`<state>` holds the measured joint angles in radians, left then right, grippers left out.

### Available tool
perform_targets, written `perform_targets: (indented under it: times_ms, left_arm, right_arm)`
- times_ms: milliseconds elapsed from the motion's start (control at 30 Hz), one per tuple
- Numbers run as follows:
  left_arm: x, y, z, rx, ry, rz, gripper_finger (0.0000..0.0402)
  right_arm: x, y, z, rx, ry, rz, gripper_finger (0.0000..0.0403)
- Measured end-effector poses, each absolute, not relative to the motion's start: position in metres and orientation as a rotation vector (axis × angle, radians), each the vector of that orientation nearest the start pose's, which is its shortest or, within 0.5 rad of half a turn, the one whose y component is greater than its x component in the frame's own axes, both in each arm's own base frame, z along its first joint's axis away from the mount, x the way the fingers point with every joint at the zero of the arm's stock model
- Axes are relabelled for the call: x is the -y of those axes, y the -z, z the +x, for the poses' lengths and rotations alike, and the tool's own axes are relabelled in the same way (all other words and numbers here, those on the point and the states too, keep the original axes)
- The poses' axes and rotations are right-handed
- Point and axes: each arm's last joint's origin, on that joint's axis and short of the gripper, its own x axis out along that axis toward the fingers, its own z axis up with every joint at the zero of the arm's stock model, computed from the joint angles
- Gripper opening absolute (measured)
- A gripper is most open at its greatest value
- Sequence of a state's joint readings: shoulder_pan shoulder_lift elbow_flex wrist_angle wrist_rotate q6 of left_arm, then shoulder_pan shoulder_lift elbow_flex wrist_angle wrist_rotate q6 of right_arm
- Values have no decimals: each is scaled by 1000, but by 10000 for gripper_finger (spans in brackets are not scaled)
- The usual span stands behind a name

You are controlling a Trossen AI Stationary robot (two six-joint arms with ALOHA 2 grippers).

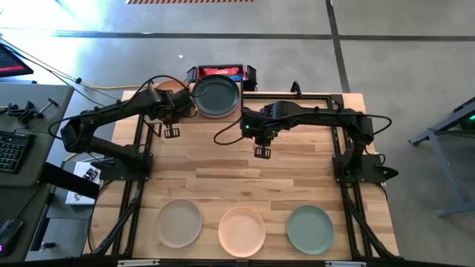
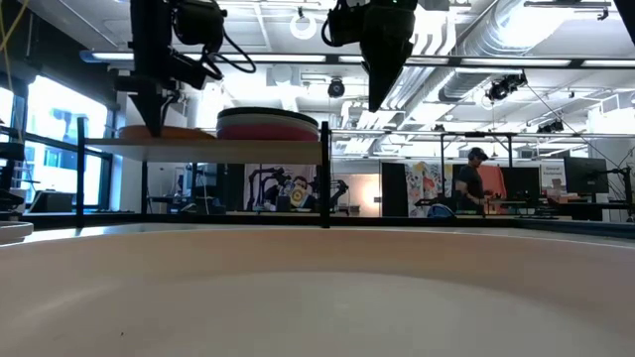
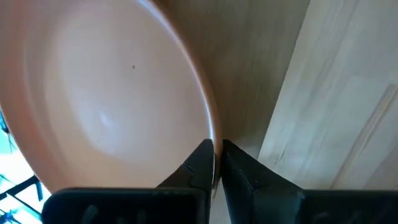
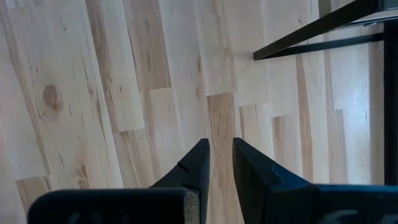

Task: Place and stack plates onto a shelf
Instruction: Put the brown plate on the shelf, then stack the blue plate on top of the light orange plate on the shelf

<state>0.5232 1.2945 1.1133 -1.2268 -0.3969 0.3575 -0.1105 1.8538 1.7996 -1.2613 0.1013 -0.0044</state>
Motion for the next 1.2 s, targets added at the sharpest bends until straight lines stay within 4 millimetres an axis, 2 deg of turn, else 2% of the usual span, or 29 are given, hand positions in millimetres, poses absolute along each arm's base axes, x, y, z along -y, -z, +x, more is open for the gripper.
perform_targets:
  times_ms: [300, 633, 967, 1200]
  left_arm:
    - [-117, -279, 180, -1544, -550, 107, 66]
    - [-112, -278, 178, -1522, -568, -66, 122]
    - [-114, -279, 176, -1537, -663, -25, 125]
    - [-114, -280, 175, -1507, -720, -75, 125]
  right_arm:
    - [43, -310, 363, -1318, 180, 6, 46]
    - [43, -310, 362, -1328, 172, 12, 46]
    - [43, -310, 362, -1328, 186, 38, 46]
    - [40, -310, 362, -1334, 182, 38, 46]
